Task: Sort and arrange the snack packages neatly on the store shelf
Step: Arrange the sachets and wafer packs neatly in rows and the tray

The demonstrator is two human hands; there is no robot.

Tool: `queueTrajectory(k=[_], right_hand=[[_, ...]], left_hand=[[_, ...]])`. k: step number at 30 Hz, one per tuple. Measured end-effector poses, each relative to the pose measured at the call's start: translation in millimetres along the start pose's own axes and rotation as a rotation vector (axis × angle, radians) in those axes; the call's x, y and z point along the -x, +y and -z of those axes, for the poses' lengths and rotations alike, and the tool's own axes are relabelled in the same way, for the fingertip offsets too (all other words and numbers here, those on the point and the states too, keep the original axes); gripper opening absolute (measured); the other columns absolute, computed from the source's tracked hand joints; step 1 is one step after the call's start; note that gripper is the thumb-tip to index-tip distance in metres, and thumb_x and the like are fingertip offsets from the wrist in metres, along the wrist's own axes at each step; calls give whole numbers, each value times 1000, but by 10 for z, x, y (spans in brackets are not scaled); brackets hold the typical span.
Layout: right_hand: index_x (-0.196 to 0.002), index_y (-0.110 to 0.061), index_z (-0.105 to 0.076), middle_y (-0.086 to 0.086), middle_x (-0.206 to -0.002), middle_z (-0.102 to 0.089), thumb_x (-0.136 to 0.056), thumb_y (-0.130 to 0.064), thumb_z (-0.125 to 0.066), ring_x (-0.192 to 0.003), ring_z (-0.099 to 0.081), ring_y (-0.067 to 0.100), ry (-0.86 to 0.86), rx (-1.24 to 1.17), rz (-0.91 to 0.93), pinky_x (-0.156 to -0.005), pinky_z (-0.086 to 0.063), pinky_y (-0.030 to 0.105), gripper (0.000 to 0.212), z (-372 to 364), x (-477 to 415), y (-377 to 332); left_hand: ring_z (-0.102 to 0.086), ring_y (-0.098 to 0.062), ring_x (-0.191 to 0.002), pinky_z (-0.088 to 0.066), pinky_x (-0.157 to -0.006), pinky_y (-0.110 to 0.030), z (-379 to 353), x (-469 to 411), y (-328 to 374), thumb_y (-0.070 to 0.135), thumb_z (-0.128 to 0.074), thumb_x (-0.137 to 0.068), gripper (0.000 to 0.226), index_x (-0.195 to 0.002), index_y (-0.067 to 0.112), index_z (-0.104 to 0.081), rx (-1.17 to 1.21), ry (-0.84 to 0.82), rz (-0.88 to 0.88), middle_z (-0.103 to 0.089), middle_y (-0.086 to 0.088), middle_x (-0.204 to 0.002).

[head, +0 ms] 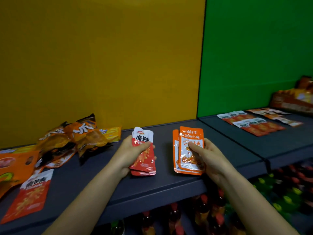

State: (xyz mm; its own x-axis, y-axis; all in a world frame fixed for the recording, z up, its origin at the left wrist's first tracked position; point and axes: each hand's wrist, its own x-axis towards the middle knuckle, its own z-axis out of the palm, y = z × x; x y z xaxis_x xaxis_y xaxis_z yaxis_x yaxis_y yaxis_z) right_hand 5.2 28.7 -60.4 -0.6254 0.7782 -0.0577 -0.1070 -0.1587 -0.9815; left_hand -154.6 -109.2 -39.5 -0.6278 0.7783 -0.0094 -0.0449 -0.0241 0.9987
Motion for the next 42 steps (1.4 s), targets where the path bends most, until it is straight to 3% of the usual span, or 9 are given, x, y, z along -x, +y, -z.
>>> queueTrajectory(k=[4,8,16,19,24,29,34,38,42], right_hand=[[-119,-11,-53,13,-106,-70,-89,-16,-62,-85,-69,27,82,-21,34,-71,-56,38,32,476,144,-129],[-102,-7,-61,8,-84,-72,-91,-15,-57,-64,-69,18,107,-5,47,-56,-55,28,14,1138,283,-289],[-104,-9,-61,7,-85,-70,-92,-15,-56,-61,-68,15,178,73,89,-45,-51,21,15,2723,412,-621],[-106,-8,-60,8,-88,-70,-92,-15,-56,-70,-67,20,212,84,100,-53,-53,28,16,3275,370,-740],[-97,-9,-62,5,-80,-70,-92,-13,-56,-62,-68,15,257,93,103,-58,-52,29,9,3946,203,-870],[-107,-5,-61,9,-90,-69,-91,-13,-58,-74,-66,22,287,117,119,-64,-52,32,18,4507,-98,-987],[-108,-3,-60,8,-88,-68,-91,-12,-58,-73,-64,21,299,140,132,-64,-51,32,20,4935,-616,-1128],[-113,-3,-58,6,-91,-67,-91,-12,-59,-75,-64,18,298,185,142,-64,-50,30,24,5205,-1189,-1291],[-109,-6,-57,4,-89,-65,-92,-12,-57,-72,-62,13,259,225,158,-58,-46,25,19,5376,-1747,-1415]], left_hand=[[-71,-21,-56,-56,-49,-27,-521,-81,21,6,-60,-88,23,-111,6,-56,87,-100,11,-72,-12,-86],[-70,-20,-56,-55,-48,-26,-1177,-142,19,7,-61,-87,26,-113,4,-56,125,-148,5,-73,-9,-81],[-70,-21,-53,-56,-47,-28,-2805,-258,-116,5,-61,-87,20,-106,6,-57,220,-191,6,-73,-8,-76],[-70,-21,-53,-57,-49,-28,-3399,-258,-184,6,-62,-87,18,-104,8,-59,220,-217,14,-72,-10,-82],[-70,-20,-56,-57,-51,-27,-4127,-318,-245,9,-63,-87,21,-106,11,-57,175,-238,-1,-72,-11,-87],[-71,-21,-56,-57,-50,-28,-4552,-591,-190,10,-64,-86,22,-106,12,-56,173,-193,-30,-72,-11,-89],[-69,-20,-52,-59,-51,-30,-4952,-1004,-200,8,-64,-86,15,-97,15,-56,167,-159,-36,-71,-11,-83],[-71,-21,-58,-59,-54,-30,-5222,-1456,-168,11,-65,-85,22,-105,13,-56,139,-136,-57,-72,-13,-90],[-70,-25,-69,-59,-68,-36,-5438,-1891,-144,13,-67,-84,22,-104,13,-58,125,-73,-59,-72,-15,-94]])
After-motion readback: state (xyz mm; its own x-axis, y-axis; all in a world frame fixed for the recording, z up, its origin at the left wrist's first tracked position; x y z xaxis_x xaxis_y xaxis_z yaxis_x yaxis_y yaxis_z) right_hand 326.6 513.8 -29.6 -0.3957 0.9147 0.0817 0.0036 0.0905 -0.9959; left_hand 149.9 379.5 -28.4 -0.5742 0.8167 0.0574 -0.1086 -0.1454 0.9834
